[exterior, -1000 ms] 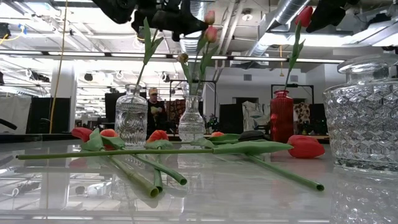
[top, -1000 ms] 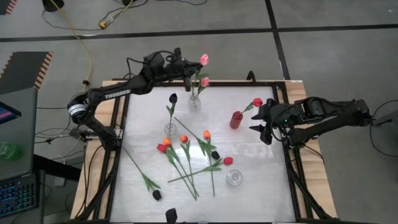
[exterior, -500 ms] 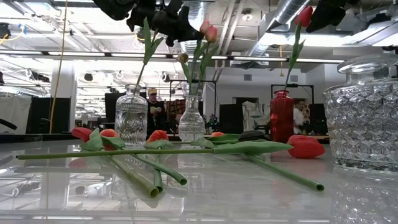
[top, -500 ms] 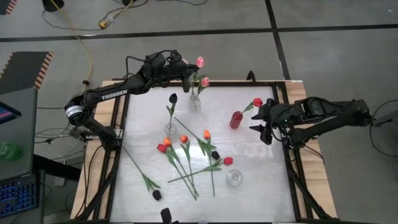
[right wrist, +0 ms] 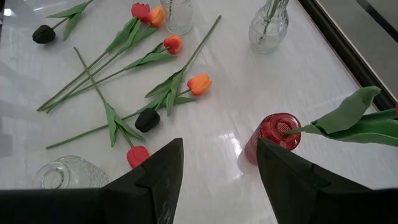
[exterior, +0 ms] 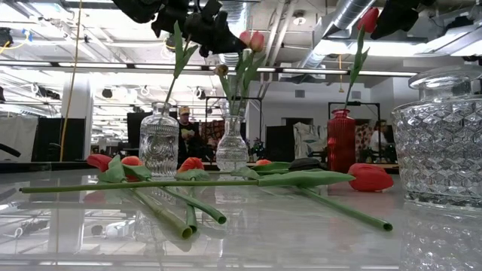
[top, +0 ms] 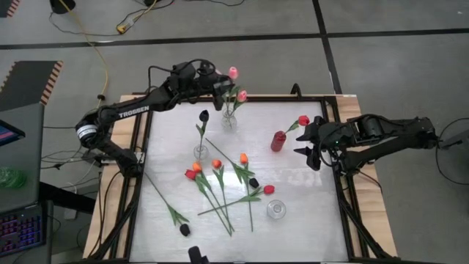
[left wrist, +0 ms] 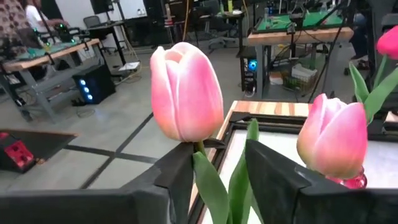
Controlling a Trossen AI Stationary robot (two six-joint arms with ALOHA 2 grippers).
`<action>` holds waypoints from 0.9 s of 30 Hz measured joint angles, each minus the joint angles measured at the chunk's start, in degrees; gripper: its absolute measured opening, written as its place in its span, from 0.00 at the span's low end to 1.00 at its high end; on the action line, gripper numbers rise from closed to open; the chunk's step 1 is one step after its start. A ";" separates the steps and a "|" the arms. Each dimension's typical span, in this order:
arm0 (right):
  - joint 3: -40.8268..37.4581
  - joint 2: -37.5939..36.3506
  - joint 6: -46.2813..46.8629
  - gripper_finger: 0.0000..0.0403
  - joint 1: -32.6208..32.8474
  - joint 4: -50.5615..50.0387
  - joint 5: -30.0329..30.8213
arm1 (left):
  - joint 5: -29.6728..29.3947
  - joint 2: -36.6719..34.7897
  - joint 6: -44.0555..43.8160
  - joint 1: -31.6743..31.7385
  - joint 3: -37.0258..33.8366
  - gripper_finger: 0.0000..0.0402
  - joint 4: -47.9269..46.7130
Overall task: Sort flowers into vase by color
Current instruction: Put the pink tulip into the top transparent vase, then put the black tulip into the middle transparent vase
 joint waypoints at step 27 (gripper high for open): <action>0.00 0.00 -0.01 0.57 0.00 0.00 -0.15 | -1.91 -10.52 1.49 0.00 0.07 0.35 -21.34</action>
